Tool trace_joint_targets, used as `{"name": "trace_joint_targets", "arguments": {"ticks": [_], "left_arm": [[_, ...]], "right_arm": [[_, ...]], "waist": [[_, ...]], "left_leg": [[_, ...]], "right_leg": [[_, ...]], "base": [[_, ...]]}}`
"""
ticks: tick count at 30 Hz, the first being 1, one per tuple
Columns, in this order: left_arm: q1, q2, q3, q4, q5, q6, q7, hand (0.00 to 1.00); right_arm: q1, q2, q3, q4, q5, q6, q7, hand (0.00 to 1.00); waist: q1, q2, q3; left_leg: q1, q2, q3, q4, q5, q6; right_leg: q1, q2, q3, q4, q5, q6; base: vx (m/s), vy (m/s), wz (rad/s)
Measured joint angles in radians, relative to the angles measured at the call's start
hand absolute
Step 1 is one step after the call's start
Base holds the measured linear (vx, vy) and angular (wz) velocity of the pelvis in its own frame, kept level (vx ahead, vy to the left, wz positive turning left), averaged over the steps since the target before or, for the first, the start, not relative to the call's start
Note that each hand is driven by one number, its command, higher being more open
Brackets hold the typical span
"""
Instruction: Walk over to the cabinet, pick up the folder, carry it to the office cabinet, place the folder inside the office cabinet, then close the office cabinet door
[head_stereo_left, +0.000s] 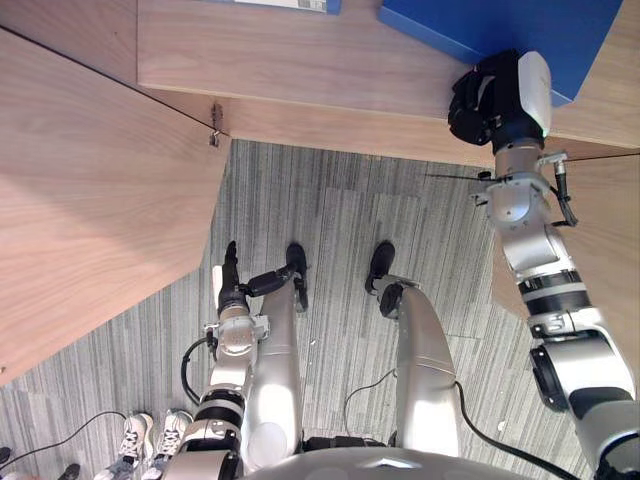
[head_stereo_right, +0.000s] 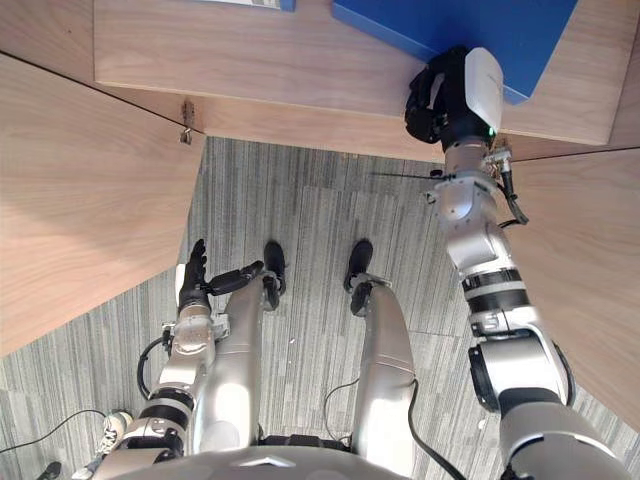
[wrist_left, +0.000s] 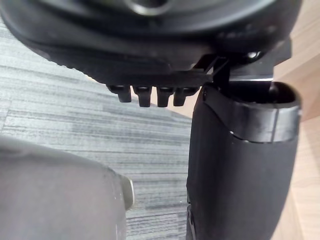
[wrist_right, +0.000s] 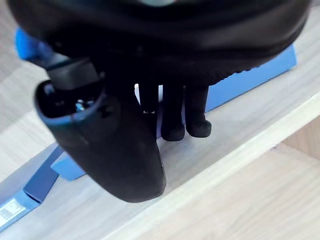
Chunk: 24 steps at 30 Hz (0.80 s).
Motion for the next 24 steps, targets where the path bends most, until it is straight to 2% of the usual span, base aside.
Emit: {"name": "trace_joint_targets", "arguments": {"ticks": [7,18,24], "left_arm": [[0.0,-0.002,0.0,0.0,-0.004,0.0,0.019,1.0],[0.0,-0.023,0.002,0.003,-0.022,0.003,0.025,1.0],[0.0,-0.028,0.004,0.004,-0.033,0.015,0.024,1.0]], "right_arm": [[-0.121,-0.003,-0.02,0.103,0.107,0.024,-0.006,0.0],[-0.207,-0.002,-0.162,0.221,0.349,0.046,-0.04,0.0],[-0.167,-0.001,-0.208,0.15,0.375,0.045,-0.064,0.0]], "waist": [[0.0,0.002,-0.001],[-0.001,0.018,-0.005],[-0.005,0.023,-0.006]], "left_leg": [[-0.004,-0.01,-0.006,-0.011,0.011,0.001],[-0.006,-0.016,-0.007,-0.012,0.017,0.006],[0.0,-0.014,-0.006,-0.002,0.02,0.009]], "right_leg": [[0.0,-0.008,-0.006,-0.008,0.004,0.005],[0.006,-0.012,-0.008,-0.019,0.016,0.011],[0.013,-0.011,-0.006,-0.013,0.02,0.011]], "base": [[0.0,0.025,0.05],[0.0,0.022,0.01],[0.0,0.0,0.0]]}}
